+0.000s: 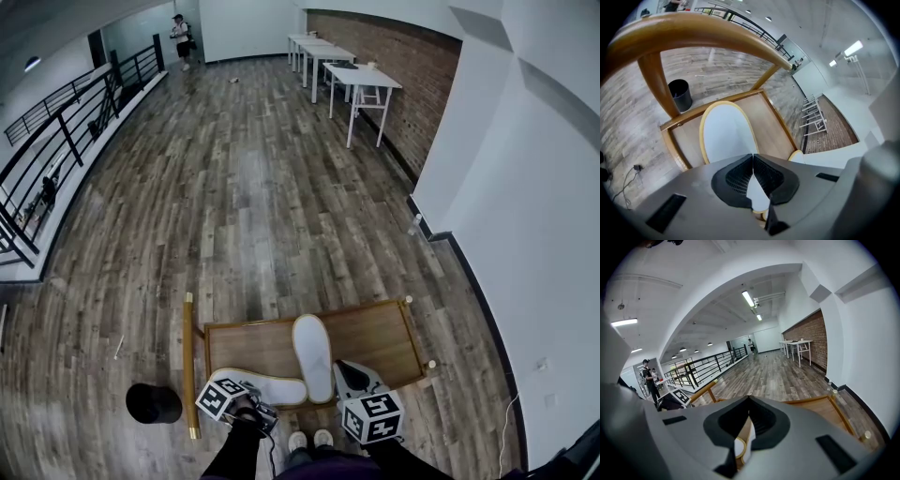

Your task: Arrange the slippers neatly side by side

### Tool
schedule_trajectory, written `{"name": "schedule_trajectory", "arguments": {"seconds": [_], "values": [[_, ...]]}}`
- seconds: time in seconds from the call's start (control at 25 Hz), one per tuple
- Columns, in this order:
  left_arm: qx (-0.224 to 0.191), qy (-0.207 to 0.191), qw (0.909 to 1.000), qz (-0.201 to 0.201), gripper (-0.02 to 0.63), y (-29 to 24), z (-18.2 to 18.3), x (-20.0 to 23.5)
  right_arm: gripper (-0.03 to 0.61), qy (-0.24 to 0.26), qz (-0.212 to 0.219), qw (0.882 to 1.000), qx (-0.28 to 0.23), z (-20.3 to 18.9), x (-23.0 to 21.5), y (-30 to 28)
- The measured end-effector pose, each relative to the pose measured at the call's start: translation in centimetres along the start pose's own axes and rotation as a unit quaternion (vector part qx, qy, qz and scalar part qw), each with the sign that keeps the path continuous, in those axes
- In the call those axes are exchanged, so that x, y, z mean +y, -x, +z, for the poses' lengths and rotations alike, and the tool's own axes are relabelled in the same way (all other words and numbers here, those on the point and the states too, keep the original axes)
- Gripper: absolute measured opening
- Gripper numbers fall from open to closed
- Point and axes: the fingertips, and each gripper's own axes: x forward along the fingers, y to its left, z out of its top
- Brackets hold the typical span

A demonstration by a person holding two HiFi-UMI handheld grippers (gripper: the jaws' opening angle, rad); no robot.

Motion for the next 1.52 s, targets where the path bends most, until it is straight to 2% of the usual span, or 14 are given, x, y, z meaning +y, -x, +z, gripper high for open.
{"name": "schedule_trajectory", "arguments": {"seconds": [0.12, 0.52, 0.72, 0.96, 1.16, 1.36, 1.52], "values": [[-0.003, -0.043, 0.999, -0.007, 0.009, 0.5, 0.3, -0.7, -0.002, 0.0, 0.002, 1.0, -0.001, 0.0, 0.2, 0.0], [-0.012, -0.14, 0.9893, -0.041, 0.008, 1.6, 1.2, -4.1, -0.002, -0.001, 0.004, 1.0, -0.002, 0.0, 0.5, -0.1], [-0.013, -0.226, 0.9721, -0.06, 0.008, 2.5, 1.9, -6.2, -0.002, -0.003, 0.004, 1.0, -0.003, -0.1, 0.5, 0.0], [0.016, -0.303, 0.9492, -0.083, 0.008, 2.8, 2.0, -8.5, -0.002, -0.006, 0.004, 1.0, -0.003, -0.2, 0.5, 0.1], [0.051, -0.343, 0.933, -0.097, 0.008, 2.4, 1.4, -10.3, -0.002, -0.008, 0.0, 1.0, -0.003, -0.4, 0.2, 0.3], [0.079, -0.369, 0.9213, -0.094, 0.008, 1.4, 0.1, -11.3, -0.002, -0.011, -0.006, 1.0, -0.004, -0.5, -0.2, 0.8], [0.097, -0.399, 0.9081, -0.084, 0.008, 0.1, -0.6, -11.9, -0.002, -0.014, -0.016, 1.0, -0.003, -0.6, -0.7, 0.8]]}}
